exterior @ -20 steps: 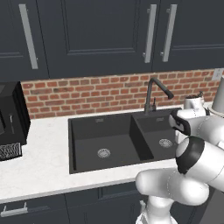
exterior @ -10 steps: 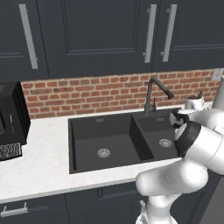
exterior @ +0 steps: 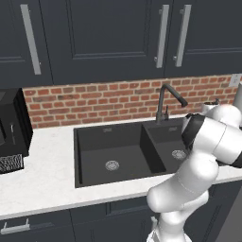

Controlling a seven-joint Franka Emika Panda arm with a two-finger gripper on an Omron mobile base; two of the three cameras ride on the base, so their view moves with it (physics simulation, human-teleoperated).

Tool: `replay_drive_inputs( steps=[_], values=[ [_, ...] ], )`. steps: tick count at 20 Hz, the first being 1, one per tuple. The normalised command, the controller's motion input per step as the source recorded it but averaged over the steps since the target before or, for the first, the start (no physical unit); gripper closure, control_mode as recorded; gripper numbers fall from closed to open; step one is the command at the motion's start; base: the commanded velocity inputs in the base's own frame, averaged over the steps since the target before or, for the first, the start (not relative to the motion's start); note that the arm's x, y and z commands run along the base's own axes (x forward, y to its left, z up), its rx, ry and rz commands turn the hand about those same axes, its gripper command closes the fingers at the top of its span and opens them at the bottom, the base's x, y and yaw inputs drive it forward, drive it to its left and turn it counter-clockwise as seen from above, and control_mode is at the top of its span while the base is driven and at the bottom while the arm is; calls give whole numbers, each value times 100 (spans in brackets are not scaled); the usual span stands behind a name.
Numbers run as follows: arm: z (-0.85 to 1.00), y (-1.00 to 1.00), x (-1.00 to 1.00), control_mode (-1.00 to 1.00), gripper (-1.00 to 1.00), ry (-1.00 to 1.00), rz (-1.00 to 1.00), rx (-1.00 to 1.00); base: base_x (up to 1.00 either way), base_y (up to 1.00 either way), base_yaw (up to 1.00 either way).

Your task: Pick the pan and sponge and place them into the sink. Then turn on the water.

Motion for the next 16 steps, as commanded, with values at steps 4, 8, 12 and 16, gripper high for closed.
replay_drive_inputs(
  steps=[4,8,12,16],
  values=[
    [-29,0,26,-100,100,0,0,0,0,0,0],
    [-22,0,28,-100,100,0,0,0,0,0,0],
    [-25,0,21,-100,100,-2,0,0,0,0,0],
    [-28,0,19,-100,100,-4,0,0,0,0,0]
  ],
)
